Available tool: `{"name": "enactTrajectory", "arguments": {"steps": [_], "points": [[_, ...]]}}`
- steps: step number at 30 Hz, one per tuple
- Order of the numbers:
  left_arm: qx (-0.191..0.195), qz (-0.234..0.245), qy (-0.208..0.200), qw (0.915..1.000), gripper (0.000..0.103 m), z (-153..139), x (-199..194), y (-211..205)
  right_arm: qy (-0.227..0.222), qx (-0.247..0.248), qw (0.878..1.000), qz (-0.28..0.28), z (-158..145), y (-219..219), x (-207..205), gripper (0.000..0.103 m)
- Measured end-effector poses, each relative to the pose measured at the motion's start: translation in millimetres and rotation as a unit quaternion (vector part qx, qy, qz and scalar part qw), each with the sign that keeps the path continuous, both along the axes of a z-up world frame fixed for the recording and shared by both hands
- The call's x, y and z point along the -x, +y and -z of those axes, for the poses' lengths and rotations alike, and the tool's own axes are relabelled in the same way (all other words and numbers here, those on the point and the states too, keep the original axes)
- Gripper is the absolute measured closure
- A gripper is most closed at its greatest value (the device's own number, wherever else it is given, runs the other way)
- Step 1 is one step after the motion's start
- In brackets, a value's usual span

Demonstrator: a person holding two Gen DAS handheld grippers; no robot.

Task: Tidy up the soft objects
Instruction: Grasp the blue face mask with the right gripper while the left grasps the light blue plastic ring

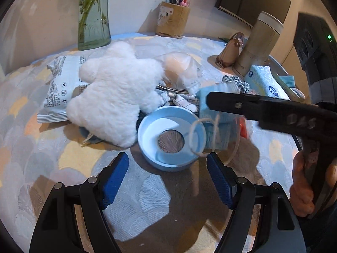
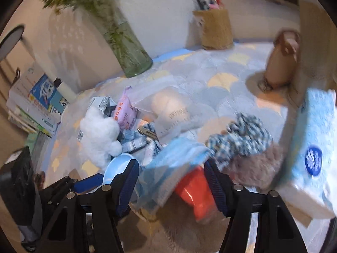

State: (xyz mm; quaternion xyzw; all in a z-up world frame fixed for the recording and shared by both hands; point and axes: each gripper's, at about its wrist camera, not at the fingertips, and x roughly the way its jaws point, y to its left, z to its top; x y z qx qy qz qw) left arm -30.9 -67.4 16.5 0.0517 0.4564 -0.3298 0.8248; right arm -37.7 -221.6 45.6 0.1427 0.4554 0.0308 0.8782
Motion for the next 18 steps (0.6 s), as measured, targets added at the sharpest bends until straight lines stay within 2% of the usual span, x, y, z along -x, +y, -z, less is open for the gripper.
{"name": "enactTrajectory", "arguments": {"steps": [1, 3, 9, 12, 15, 18], "points": [[0.003, 0.004, 0.0, 1.0, 0.029, -1, 1, 1, -0.006, 0.016, 1.0, -0.012, -1, 7, -1, 0.075], [0.007, 0.007, 0.0, 1.0, 0.029, -1, 3, 2, -0.018, 0.045, 0.998, -0.027, -3, 16, 1, 0.089], [0.044, 0.031, 0.014, 0.9985, 0.027, -8, 7, 12, -0.074, 0.015, 0.996, -0.04, -22, 8, 29, 0.093], [0.043, 0.016, 0.012, 0.9989, 0.027, -11, 4, 10, -0.098, -0.022, 0.994, -0.044, -39, -7, 49, 0.093], [0.026, 0.001, 0.013, 0.9996, 0.027, -7, -1, 0, -0.1, -0.057, 0.991, -0.069, -49, -16, 68, 0.093], [0.021, -0.017, 0.014, 0.9995, 0.027, -3, -6, -9, -0.071, -0.104, 0.987, -0.104, -42, -21, 79, 0.093]]}}
